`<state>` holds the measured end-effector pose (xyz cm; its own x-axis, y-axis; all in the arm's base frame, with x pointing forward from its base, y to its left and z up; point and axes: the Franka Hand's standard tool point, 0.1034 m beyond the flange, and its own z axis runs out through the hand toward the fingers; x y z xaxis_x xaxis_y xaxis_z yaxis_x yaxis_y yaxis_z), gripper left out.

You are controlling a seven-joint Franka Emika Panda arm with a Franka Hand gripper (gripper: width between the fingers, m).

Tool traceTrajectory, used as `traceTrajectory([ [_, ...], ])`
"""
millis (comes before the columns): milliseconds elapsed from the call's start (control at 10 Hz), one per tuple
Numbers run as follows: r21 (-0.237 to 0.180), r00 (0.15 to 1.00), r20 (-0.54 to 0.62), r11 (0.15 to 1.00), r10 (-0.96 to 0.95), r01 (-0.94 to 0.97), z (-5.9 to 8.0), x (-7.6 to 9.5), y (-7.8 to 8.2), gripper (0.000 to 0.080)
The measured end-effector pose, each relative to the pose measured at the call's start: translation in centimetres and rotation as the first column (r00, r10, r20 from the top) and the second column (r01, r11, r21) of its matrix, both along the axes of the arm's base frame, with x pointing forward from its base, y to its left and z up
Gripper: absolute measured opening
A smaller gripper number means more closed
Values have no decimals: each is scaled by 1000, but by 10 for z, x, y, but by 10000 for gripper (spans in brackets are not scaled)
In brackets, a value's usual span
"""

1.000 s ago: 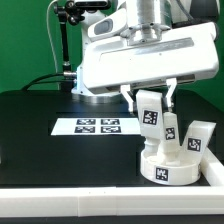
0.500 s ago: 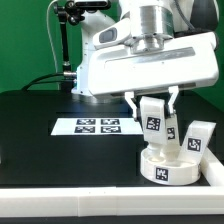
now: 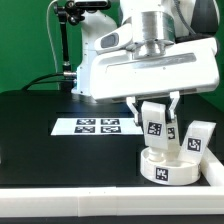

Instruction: Assemble stool

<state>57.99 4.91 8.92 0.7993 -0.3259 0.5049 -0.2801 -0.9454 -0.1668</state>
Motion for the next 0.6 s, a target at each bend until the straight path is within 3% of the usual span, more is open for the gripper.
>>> traceTrajectory([
  [600,-1,1000,-13,1000,7,-7,-12,0,5,324],
])
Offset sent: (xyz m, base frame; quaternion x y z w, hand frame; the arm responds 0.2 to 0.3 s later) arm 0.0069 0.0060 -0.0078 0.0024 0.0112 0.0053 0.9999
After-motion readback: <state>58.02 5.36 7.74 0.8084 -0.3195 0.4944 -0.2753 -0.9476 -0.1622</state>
